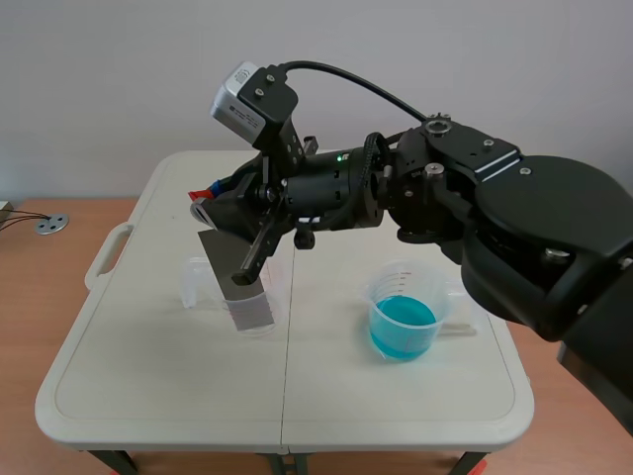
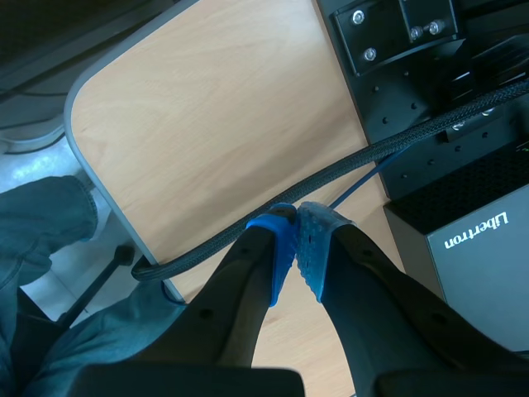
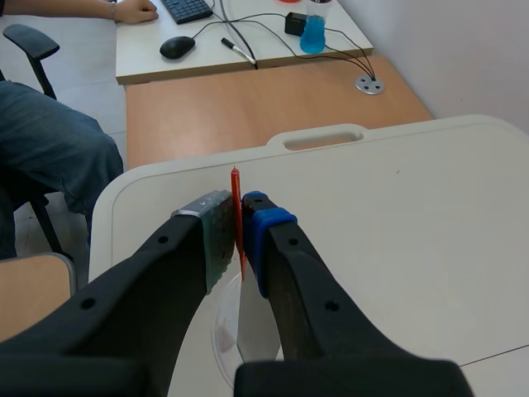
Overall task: Hold the metal plate by the orange handle, dip it into the blue solution, take it out and point at it, then put the plate back in the beaker on the left.
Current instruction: 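Put the plate into the left beaker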
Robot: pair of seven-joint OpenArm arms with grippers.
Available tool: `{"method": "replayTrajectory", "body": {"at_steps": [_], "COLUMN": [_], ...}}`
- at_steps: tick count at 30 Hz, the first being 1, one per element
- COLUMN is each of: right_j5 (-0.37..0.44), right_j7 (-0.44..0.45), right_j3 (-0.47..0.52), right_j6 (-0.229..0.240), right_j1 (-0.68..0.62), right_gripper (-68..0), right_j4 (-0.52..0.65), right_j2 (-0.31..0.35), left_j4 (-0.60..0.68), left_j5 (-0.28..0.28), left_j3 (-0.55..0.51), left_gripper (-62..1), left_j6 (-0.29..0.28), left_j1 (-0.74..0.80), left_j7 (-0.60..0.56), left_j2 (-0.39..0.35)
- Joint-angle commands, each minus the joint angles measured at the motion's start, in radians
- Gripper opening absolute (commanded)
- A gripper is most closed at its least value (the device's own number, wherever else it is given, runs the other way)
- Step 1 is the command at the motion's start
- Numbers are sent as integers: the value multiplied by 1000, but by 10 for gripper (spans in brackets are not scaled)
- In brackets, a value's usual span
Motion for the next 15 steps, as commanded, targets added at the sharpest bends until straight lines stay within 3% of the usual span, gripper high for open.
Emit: {"method": "replayTrajectory", "body": {"at_steps": [1,12,15], "right_j5": [14,-1,-1], "right_j7": [11,0,0], "right_j3": [2,2,2], "right_j6": [-10,-11,-31], "right_j1": [11,-8,-11], "right_gripper": [-662,-638,-638], "right_j4": [8,2,2], "right_j2": [-3,-1,-1], "left_j4": [15,15,15], "left_j5": [-3,-3,-3], "left_j3": [-2,-2,-2], "left_gripper": [-582,-581,-581], "left_j6": [-6,-6,-6], "left_j1": [8,8,8], "left_j7": [-5,2,2], "left_j2": [-1,-1,-1]}}
